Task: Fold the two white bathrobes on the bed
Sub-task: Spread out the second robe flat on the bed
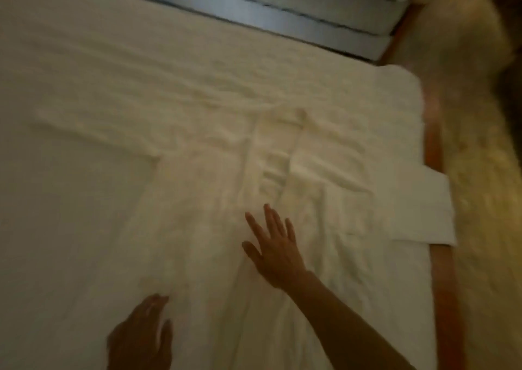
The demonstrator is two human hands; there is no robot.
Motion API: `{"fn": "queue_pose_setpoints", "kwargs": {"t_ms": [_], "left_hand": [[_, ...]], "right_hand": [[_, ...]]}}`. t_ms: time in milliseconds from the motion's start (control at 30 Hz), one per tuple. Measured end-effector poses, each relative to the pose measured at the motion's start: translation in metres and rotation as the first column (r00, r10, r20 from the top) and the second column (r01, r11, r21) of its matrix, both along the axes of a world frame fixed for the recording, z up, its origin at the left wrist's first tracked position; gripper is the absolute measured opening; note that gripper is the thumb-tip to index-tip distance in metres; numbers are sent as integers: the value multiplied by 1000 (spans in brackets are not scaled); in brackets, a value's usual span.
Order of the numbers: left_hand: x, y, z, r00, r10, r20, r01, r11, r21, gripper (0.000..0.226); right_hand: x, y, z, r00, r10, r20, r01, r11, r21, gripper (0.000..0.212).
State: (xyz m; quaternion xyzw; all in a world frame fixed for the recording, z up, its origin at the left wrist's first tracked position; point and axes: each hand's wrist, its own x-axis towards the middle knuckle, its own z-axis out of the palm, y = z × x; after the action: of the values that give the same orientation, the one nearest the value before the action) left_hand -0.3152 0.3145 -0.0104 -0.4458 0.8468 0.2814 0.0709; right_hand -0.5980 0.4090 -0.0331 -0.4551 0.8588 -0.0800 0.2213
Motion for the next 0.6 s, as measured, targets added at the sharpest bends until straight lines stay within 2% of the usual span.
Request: {"fn": "queue_pose_setpoints", "kwargs": {"t_ms": [33, 67, 167, 267, 333, 400, 433, 467, 500, 533, 567, 600], "left_hand": [[-53, 3, 2, 996, -68, -49, 63, 994, -92, 58], [-107, 6, 5, 976, -210, -60, 203, 974, -99, 66], [-271, 31, 6, 849, -527, -44, 507, 835, -212, 72], [-399, 81, 6, 731, -682, -15, 653, 706, -273, 68], [-464, 121, 5, 653, -757, 16, 734, 627, -262, 69], [-517, 158, -10, 580, -813, 62, 798, 551, -243, 70], [-538, 173, -20, 574, -813, 91, 810, 549, -208, 71], [-554, 183, -30, 576, -808, 122, 815, 555, -165, 73], [-566, 190, -41, 585, -798, 145, 811, 571, -131, 75], [-574, 195, -53, 593, -785, 180, 805, 586, -97, 78], [-579, 198, -67, 587, -781, 212, 807, 585, -80, 80], [-581, 198, -74, 582, -780, 229, 810, 582, -72, 83]], "right_hand": [[-32, 22, 1, 997, -81, -9, 81, 997, 0, 64], [-61, 46, 0, 987, -161, -13, 161, 987, -16, 65], [-156, 125, -7, 941, -316, -124, 319, 948, 1, 65], [-230, 215, -16, 791, -553, -263, 568, 823, -23, 67], [-262, 267, -22, 601, -767, -224, 782, 622, -31, 70], [-291, 315, -37, 295, -954, -56, 955, 296, -8, 81], [-302, 336, -46, 127, -987, 96, 986, 137, 96, 89], [-309, 352, -54, -32, -968, 249, 966, 33, 255, 94], [-311, 364, -63, -171, -907, 384, 915, -2, 404, 94], [-310, 371, -75, -248, -843, 477, 868, 26, 497, 86], [-307, 372, -83, -256, -809, 529, 852, 70, 520, 69], [-304, 371, -96, -221, -804, 552, 854, 114, 508, 49]]}}
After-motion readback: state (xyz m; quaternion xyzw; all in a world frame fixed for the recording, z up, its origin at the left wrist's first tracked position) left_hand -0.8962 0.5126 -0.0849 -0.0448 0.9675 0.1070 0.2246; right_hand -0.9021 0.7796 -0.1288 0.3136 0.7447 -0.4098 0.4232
